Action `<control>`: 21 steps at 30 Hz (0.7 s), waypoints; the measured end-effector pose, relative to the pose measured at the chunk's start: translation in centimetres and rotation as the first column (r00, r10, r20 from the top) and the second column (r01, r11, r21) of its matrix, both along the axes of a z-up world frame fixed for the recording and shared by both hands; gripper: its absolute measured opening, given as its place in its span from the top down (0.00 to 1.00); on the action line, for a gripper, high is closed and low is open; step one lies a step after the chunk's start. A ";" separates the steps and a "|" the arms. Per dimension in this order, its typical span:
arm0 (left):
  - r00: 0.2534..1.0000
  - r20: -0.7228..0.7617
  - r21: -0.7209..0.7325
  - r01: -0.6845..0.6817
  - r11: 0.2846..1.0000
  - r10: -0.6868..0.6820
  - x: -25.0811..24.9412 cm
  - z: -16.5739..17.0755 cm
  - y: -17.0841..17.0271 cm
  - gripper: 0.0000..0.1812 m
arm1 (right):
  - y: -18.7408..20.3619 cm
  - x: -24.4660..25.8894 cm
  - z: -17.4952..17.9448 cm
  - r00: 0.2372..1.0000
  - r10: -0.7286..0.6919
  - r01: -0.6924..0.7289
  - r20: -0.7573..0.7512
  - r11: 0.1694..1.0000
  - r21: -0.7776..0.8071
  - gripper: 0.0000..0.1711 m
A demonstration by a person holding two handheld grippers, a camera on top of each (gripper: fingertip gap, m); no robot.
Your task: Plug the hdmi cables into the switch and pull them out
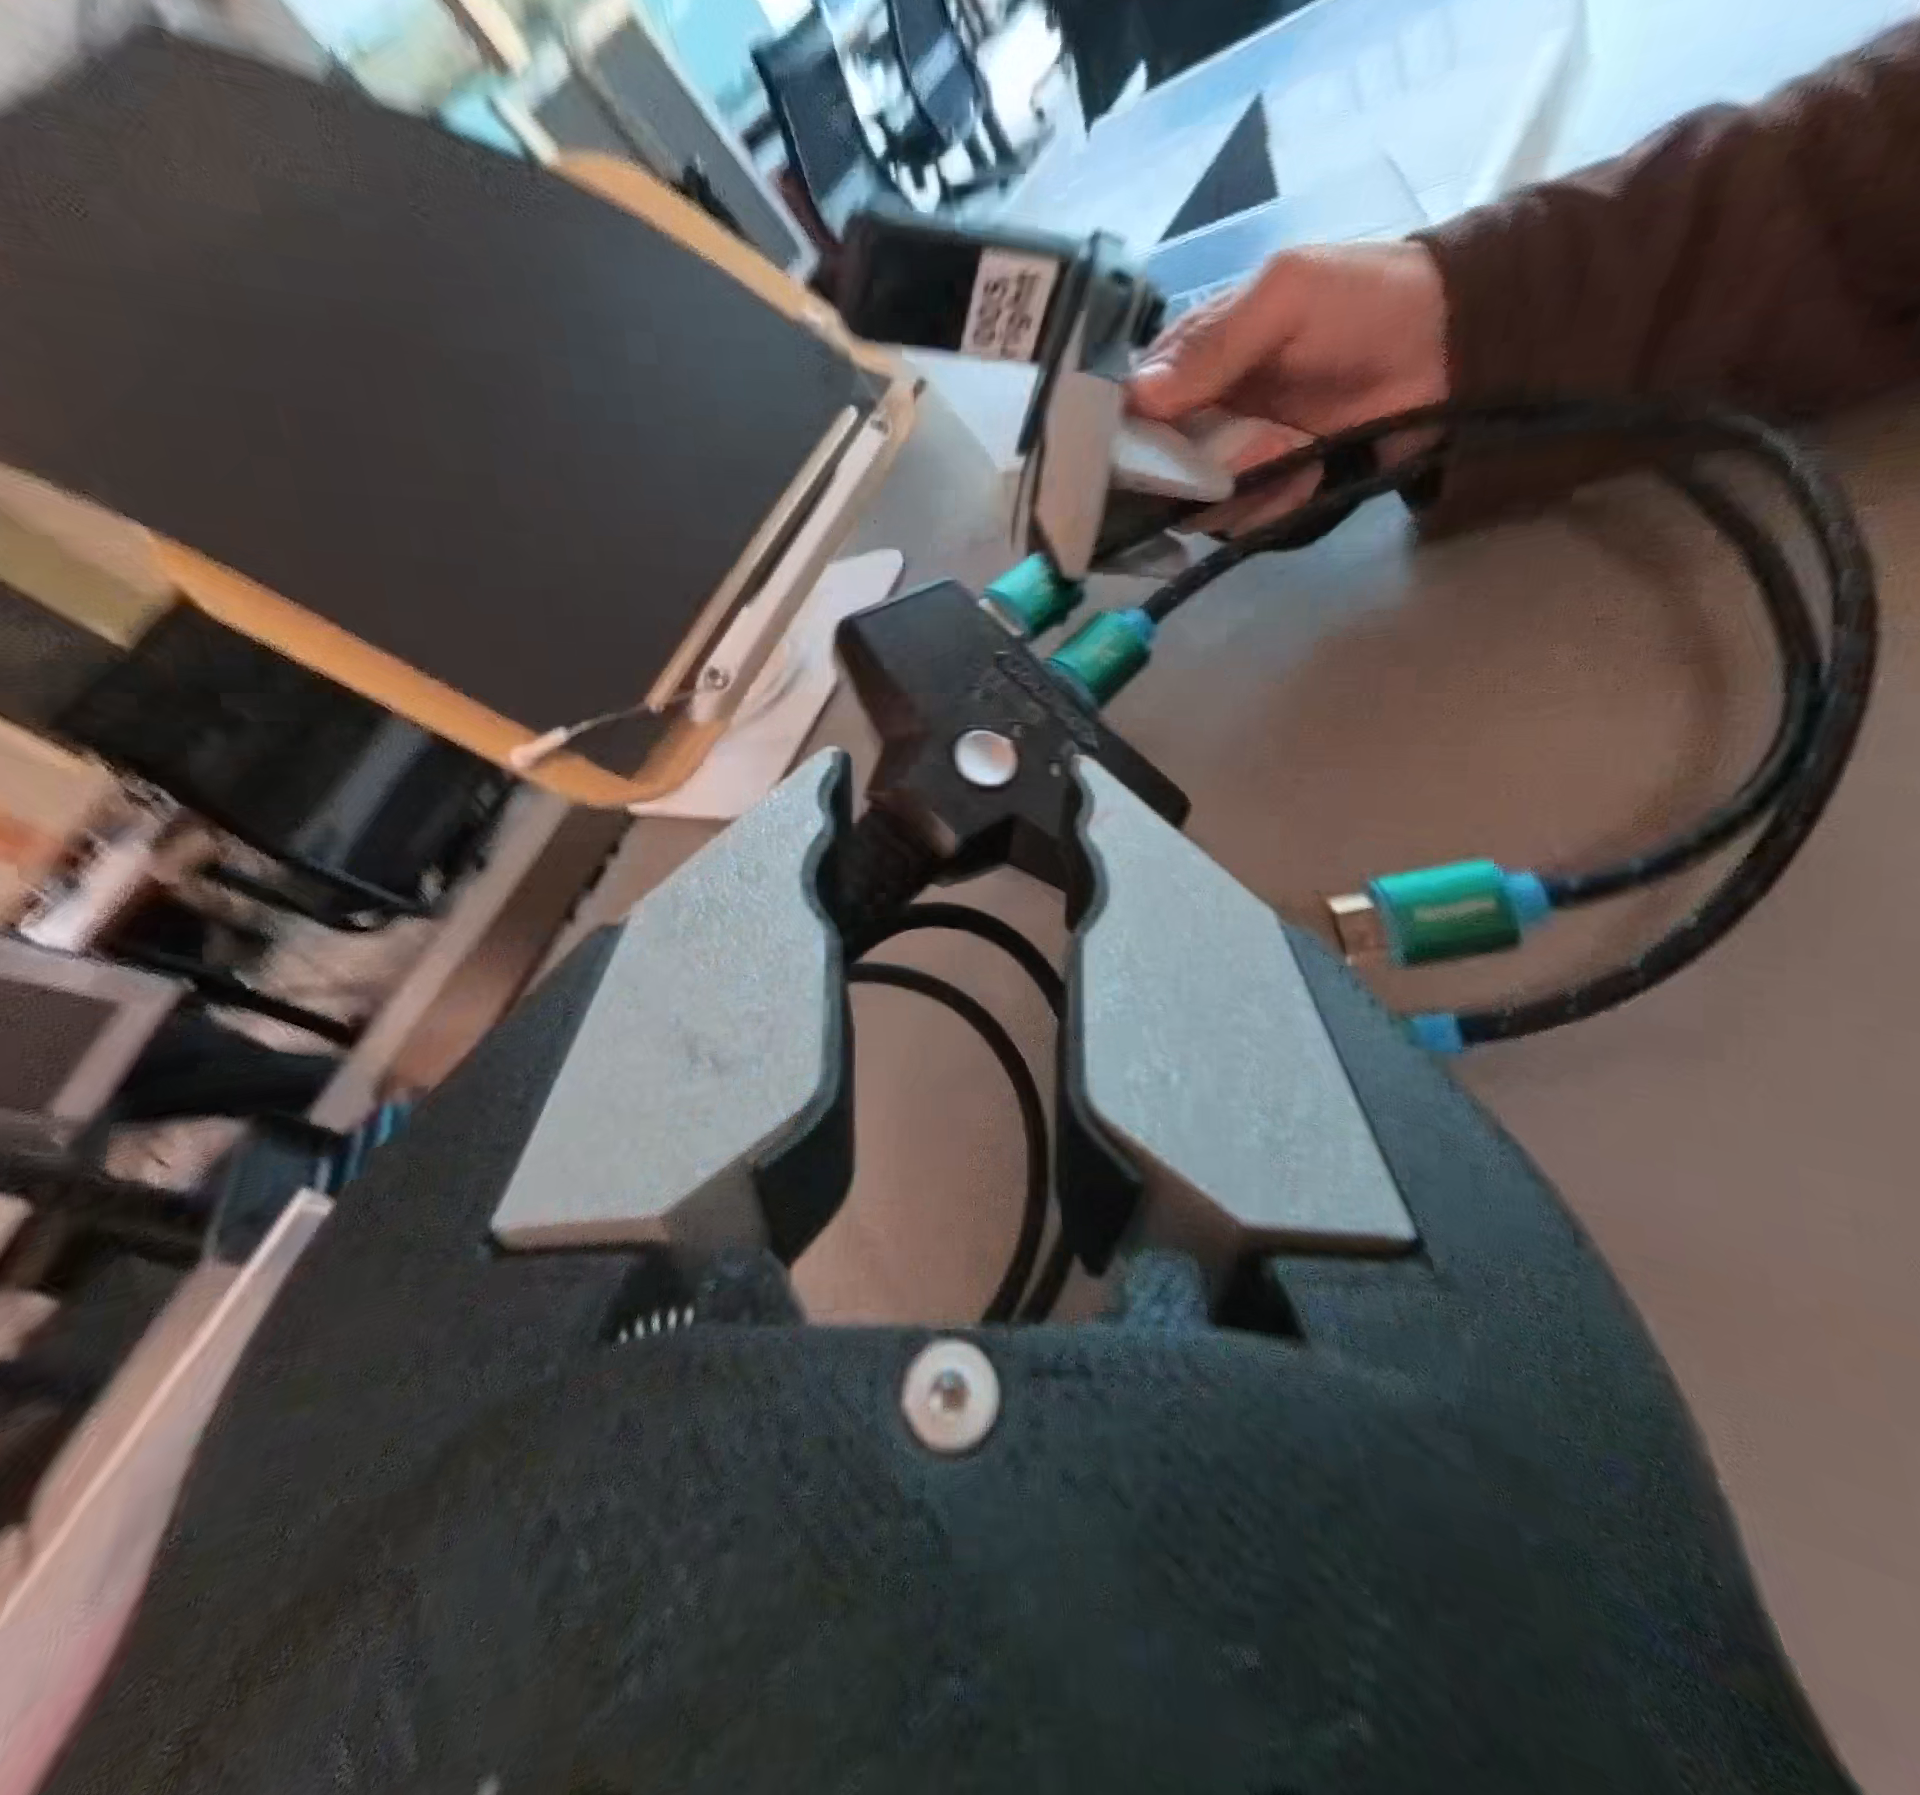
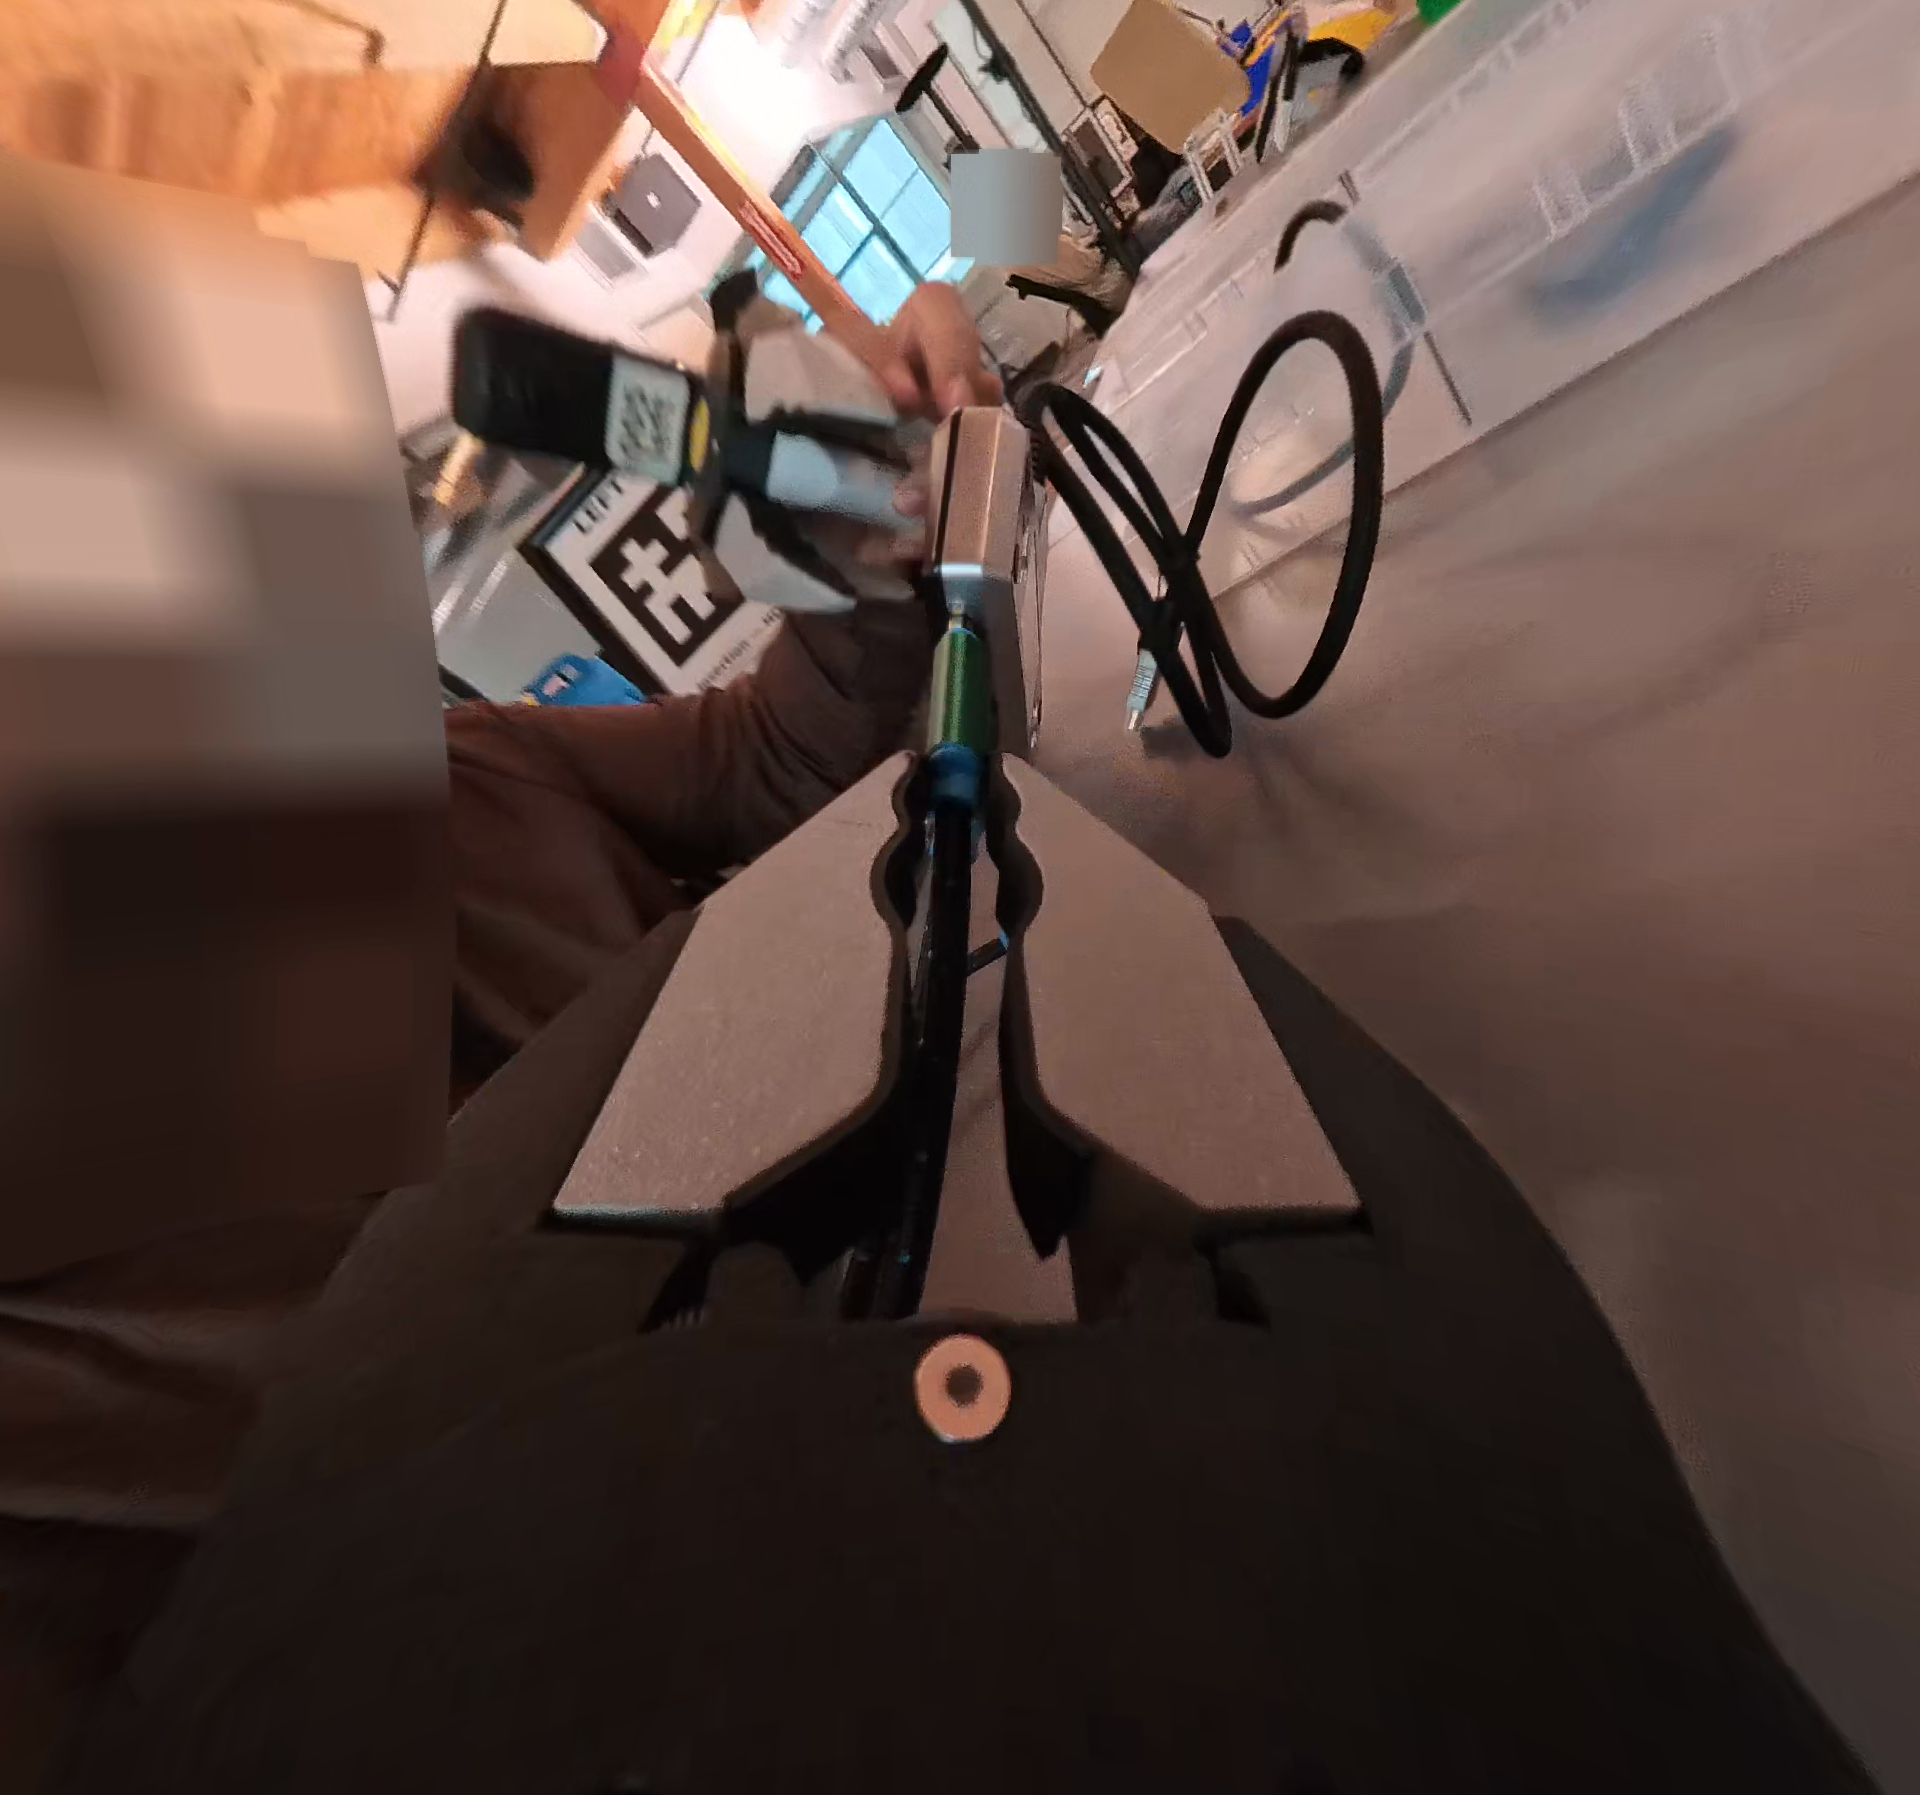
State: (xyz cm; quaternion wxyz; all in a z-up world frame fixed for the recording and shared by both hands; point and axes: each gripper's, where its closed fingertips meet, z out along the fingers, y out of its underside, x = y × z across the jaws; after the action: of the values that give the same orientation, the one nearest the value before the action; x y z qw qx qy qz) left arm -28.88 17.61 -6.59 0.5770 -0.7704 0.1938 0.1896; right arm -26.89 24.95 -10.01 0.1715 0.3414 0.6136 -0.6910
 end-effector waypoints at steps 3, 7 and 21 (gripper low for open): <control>0.996 0.048 -0.170 -0.062 0.984 0.071 -1.4 0.3 1.2 0.76 | -0.7 0.6 0.9 0.996 -0.021 0.026 -0.089 0.998 0.062 0.95; 0.999 0.017 -0.405 -0.034 0.914 0.045 -1.7 -1.7 3.4 0.71 | -0.8 0.7 1.2 0.970 -0.082 0.128 -0.228 0.973 0.194 0.95; 0.987 0.129 -0.618 0.159 0.770 -0.099 3.9 -3.4 3.0 0.88 | -2.6 4.3 3.2 0.815 0.049 0.220 -0.577 0.896 0.387 0.95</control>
State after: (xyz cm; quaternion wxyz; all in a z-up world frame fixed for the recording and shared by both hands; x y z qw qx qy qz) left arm -24.94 20.63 -9.98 0.3080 -0.9107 0.2723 0.0399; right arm -22.58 22.40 -6.79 -0.1337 0.1751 0.7586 -0.6132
